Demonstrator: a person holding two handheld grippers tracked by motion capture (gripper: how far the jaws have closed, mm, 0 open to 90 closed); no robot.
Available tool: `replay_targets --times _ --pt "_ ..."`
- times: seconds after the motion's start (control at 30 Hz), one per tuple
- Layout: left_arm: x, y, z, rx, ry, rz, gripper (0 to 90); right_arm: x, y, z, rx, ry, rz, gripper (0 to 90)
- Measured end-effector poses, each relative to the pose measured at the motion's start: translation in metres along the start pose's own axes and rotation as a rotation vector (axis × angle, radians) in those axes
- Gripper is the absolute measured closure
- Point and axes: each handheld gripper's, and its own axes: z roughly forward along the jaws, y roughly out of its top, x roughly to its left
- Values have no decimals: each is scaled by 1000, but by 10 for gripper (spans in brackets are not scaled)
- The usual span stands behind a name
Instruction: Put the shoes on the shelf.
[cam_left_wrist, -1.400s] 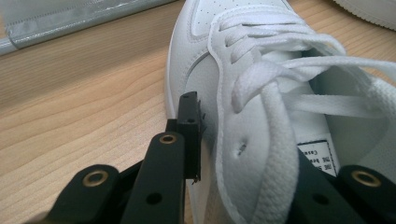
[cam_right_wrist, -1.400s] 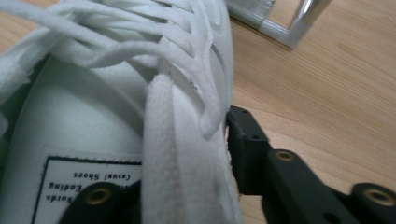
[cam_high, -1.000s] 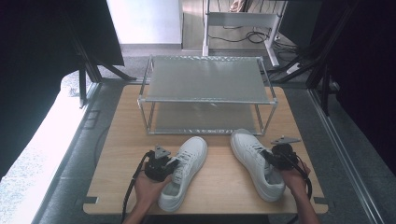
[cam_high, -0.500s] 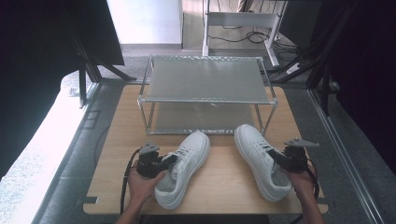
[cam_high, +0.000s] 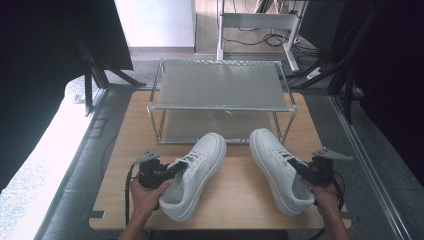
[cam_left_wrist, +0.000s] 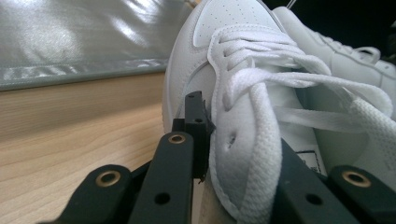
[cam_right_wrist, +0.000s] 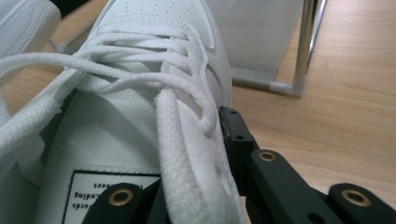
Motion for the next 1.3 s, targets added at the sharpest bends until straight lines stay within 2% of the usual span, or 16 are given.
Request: replay_targets --times 0.1,0.67,1.07,1.3 --pt "1 2 -4 -29 -22 -6 830 -1 0 -3 -23 31 24 869" --pt "2 8 -12 -71 -91 -37 830 0 1 -14 -96 85 79 869" --pt "2 13 -15 -89 -119 -58 829 7 7 -17 -140 125 86 870" --pt "0 20 -18 -109 -153 -65 830 11 14 -20 -167 147 90 871"
